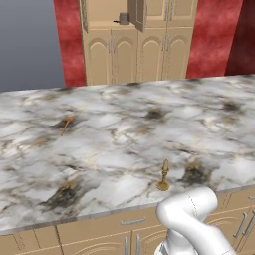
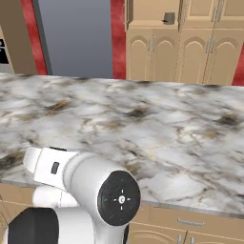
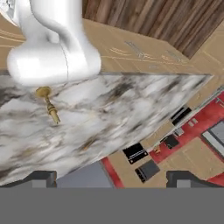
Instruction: Pick the jar and candle from the dining table and place them in the open cabinet. Close the cabinet after placing the objects.
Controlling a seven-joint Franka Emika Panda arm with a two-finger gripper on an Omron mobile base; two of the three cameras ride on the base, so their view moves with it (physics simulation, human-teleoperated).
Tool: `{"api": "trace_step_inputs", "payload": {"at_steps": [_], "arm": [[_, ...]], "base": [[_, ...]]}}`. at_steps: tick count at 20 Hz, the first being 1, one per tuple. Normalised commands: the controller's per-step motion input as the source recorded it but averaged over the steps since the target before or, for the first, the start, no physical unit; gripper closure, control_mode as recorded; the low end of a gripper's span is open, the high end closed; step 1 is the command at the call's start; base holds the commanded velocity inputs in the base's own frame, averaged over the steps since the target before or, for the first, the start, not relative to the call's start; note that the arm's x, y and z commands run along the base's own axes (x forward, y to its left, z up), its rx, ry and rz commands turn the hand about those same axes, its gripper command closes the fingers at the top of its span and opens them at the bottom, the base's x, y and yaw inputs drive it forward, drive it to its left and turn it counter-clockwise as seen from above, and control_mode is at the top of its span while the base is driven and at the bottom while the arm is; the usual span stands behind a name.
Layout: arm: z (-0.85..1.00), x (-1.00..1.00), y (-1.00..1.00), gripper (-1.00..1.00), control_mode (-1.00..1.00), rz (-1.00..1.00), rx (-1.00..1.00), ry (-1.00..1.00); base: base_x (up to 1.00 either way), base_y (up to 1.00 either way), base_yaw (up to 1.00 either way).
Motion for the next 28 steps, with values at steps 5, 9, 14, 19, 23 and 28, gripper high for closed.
{"api": "trace_step_inputs", "payload": {"at_steps": [5, 9, 14, 19, 23, 28], "arm": [[-0.46, 0.31, 0.47, -1.00, -1.00, 0.44, -0.12, -0.16], [-0.30, 0.01, 0.46, -1.00, -1.00, 0.27, -0.24, -0.25], [-0.21, 0.03, 0.02, -1.00, -1.00, 0.01, -0.10, 0.00], [-0.27, 0.11, 0.04, -1.00, -1.00, 0.08, -0.06, -0.17], [-0.24, 0.12, 0.19, -1.00, -1.00, 0.10, -0.02, -0.23], [-0.10, 0.00, 0.13, -1.00, -1.00, 0.06, -0.01, -0.05]], "base": [[0.00, 0.00, 0.00], [0.00, 0.00, 0.00], [0.00, 0.00, 0.00], [0.00, 0.00, 0.00], [0.00, 0.00, 0.00], [0.00, 0.00, 0.00]]}}
